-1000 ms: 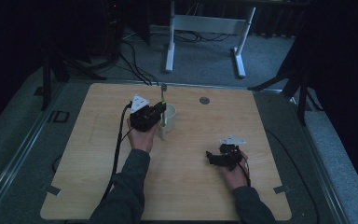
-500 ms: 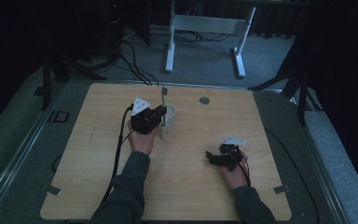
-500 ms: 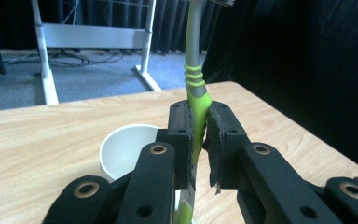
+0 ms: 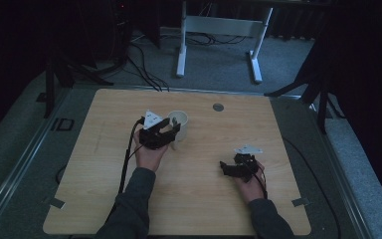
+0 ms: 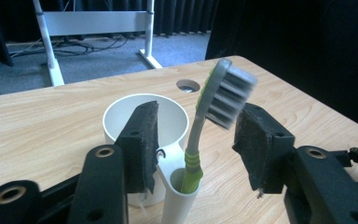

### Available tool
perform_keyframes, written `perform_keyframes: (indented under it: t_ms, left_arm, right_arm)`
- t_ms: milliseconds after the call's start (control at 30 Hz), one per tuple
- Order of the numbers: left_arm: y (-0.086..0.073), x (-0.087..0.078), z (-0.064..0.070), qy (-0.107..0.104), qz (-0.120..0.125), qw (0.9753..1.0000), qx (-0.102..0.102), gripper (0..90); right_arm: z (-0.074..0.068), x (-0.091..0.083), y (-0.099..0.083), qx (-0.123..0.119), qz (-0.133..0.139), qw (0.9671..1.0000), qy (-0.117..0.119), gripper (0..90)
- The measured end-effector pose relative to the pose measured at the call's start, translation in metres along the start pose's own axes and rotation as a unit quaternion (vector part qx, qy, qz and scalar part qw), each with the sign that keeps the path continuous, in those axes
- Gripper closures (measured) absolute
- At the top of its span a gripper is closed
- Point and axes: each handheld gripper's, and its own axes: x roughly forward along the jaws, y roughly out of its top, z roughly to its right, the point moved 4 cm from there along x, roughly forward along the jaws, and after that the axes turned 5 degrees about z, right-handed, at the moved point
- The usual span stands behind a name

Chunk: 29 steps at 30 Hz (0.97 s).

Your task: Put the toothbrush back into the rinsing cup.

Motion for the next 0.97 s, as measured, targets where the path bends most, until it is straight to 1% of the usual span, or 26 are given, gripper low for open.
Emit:
perform_keyframes:
  t_ms: [133, 233, 300, 500, 633, 767, 967]
  left_arm:
    - [-0.004, 0.000, 0.002, -0.003, -0.008, 1.0000, 0.005, 45.8]
    - [-0.006, -0.001, 0.003, -0.010, -0.011, 0.9999, 0.003, 44.5]
    - [-0.007, -0.001, 0.003, -0.011, -0.011, 0.9999, 0.002, 43.8]
    - [-0.008, -0.004, 0.002, -0.009, -0.012, 0.9999, 0.000, 41.5]
    - [-0.008, -0.006, 0.001, -0.007, -0.014, 0.9999, 0.004, 40.0]
    - [-0.011, -0.007, 0.001, -0.006, -0.017, 0.9998, 0.002, 39.4]
    - [-0.019, -0.011, -0.001, -0.002, -0.026, 0.9997, 0.005, 39.6]
  right_arm:
    - [0.000, 0.000, 0.000, 0.000, 0.000, 1.0000, 0.000, 18.7]
    - [0.000, 0.000, 0.000, 0.000, 0.000, 1.0000, 0.000, 18.7]
    - [0.000, 0.000, 0.000, 0.000, 0.000, 1.0000, 0.000, 18.7]
    - [0.000, 0.000, 0.000, 0.000, 0.000, 1.0000, 0.000, 18.7]
    - [0.000, 0.000, 0.000, 0.000, 0.000, 1.0000, 0.000, 18.7]
    - [0.000, 0.000, 0.000, 0.000, 0.000, 1.0000, 0.000, 18.8]
    - [0.000, 0.000, 0.000, 0.000, 0.000, 1.0000, 0.000, 18.7]
